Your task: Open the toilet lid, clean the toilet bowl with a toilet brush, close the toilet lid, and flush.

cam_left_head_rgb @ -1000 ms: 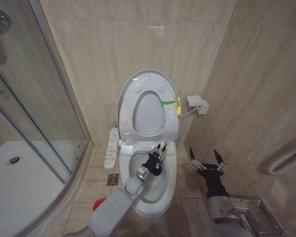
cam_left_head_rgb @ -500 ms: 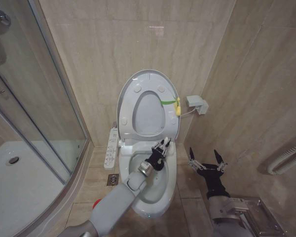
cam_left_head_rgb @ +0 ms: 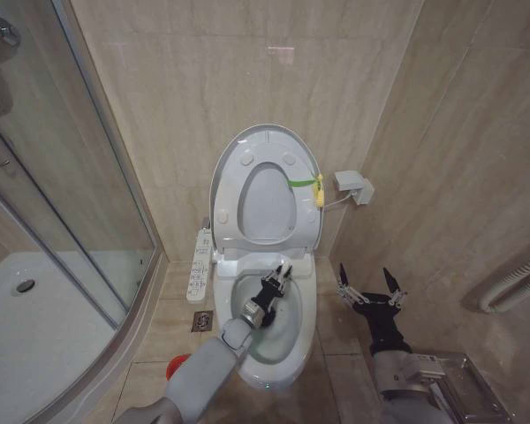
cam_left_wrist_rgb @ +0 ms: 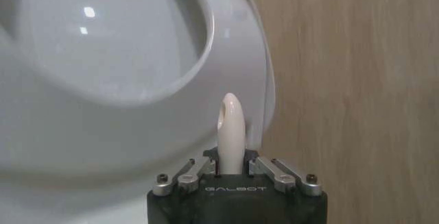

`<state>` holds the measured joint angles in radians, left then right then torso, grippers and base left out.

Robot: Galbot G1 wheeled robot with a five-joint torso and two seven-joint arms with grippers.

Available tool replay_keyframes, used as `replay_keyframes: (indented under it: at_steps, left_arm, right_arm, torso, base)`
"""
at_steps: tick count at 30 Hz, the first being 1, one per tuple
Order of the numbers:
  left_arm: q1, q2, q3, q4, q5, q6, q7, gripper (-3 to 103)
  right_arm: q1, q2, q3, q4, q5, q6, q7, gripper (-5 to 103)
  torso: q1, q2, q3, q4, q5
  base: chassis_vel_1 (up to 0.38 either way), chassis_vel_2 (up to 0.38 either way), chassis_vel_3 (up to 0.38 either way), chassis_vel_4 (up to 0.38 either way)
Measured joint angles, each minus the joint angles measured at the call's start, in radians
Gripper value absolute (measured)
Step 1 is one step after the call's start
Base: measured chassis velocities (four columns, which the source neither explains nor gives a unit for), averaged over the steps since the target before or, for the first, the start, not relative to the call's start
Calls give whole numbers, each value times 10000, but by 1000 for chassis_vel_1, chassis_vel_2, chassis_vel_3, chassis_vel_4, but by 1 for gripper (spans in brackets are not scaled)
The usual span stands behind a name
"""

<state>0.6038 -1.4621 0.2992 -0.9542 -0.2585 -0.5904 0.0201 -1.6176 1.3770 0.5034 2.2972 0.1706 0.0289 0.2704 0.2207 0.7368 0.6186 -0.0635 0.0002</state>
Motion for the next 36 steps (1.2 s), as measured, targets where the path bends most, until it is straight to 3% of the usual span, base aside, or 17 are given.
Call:
replay_keyframes:
  at_steps: [4, 7, 18, 21, 28, 33, 36]
  left_arm:
    - [353, 13, 394, -1764, 66, 449, -330, 22]
    - [576, -12, 594, -2365, 237, 643, -475, 22]
    - [1068, 75, 754, -3142, 811, 671, -559, 22]
    - [1079, 220, 690, -3009, 831, 601, -523, 22]
    - [621, 515, 35, -1452, 675, -14, -339, 22]
    - [281, 375, -503, 10, 561, -481, -83, 22]
    - [333, 320, -620, 380, 479, -440, -41, 22]
  right_arm:
    - [0, 0, 0, 0, 0, 0, -2, 100]
    - [0, 0, 0, 0, 0, 0, 0, 100]
    - [0, 0, 0, 1, 0, 0, -1, 100]
    - [0, 0, 0, 1, 0, 0, -2, 100]
    - [0, 0, 0, 1, 0, 0, -4, 100]
    - [0, 0, 0, 0, 0, 0, -1, 100]
    - [0, 0, 0, 0, 0, 0, -3, 100]
  torso:
    - [-1, 0, 0, -8, -2]
    - [-1, 0, 0, -6, 0]
    - [-1, 0, 0, -3, -2]
    - [-1, 0, 0, -4, -3]
    - [-1, 0, 0, -3, -4]
    - [0, -1, 0, -4, -3]
    - [0, 0, 0, -7, -4]
  base:
    - [0, 0, 0, 0]
    - [0, 0, 0, 0]
    - [0, 0, 0, 0]
    - [0, 0, 0, 0]
    - [0, 0, 0, 0]
    - [0, 0, 0, 0]
    - [0, 0, 0, 0]
